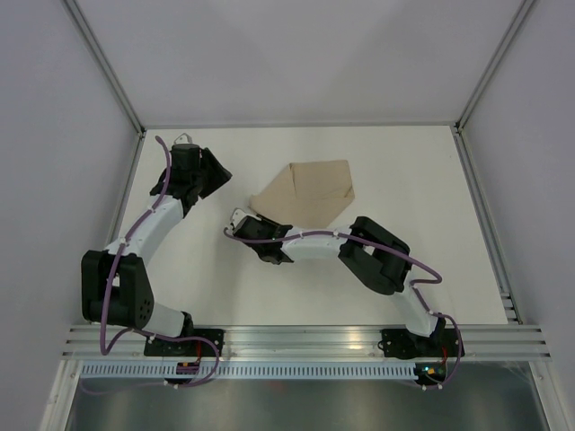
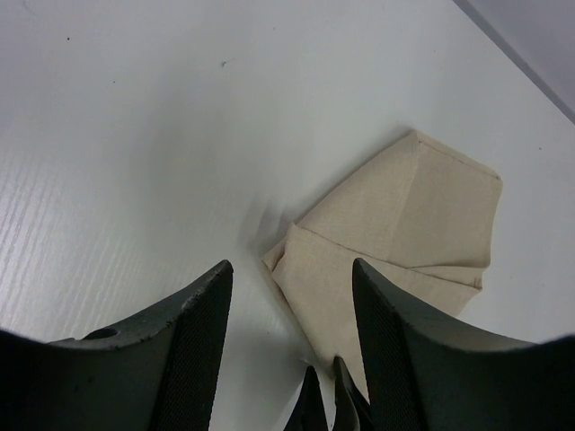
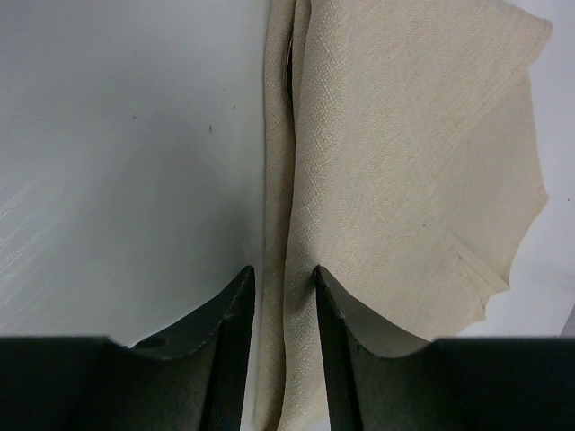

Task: Fold the napkin, place the utensils inside, and roll it up
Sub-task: Roll the napkin at the center of the board.

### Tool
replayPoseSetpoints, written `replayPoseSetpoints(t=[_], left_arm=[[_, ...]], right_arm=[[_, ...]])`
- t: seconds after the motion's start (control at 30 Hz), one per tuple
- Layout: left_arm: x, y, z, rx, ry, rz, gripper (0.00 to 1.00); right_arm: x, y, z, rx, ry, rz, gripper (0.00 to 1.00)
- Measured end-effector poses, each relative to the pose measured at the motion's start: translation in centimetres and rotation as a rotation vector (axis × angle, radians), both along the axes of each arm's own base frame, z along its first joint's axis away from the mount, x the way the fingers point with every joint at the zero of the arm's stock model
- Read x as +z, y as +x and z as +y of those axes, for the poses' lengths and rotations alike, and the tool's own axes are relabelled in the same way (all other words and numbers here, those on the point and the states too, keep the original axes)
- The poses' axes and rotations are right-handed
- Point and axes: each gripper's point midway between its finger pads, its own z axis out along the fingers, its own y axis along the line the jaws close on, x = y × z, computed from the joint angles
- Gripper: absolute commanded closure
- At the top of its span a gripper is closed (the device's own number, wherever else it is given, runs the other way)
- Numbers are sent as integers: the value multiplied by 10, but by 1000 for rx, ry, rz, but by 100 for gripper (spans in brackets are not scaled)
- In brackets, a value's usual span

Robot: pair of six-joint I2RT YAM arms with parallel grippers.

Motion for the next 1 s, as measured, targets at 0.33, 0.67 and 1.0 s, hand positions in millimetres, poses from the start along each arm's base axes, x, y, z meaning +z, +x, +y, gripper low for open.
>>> replayPoseSetpoints(t=[0.33,0.67,1.0], left_arm=[[-11,-1,0,-2,2,25,39],[-17,-1,-3,-14,-5,34,39],[-40,-9,-6,-35,-20,43,40]], right_arm=[[-3,6,1,0,-8,-39,73],[-2,15,-3,-7,2,-59,84],[2,14,-5,31,75,0,97]])
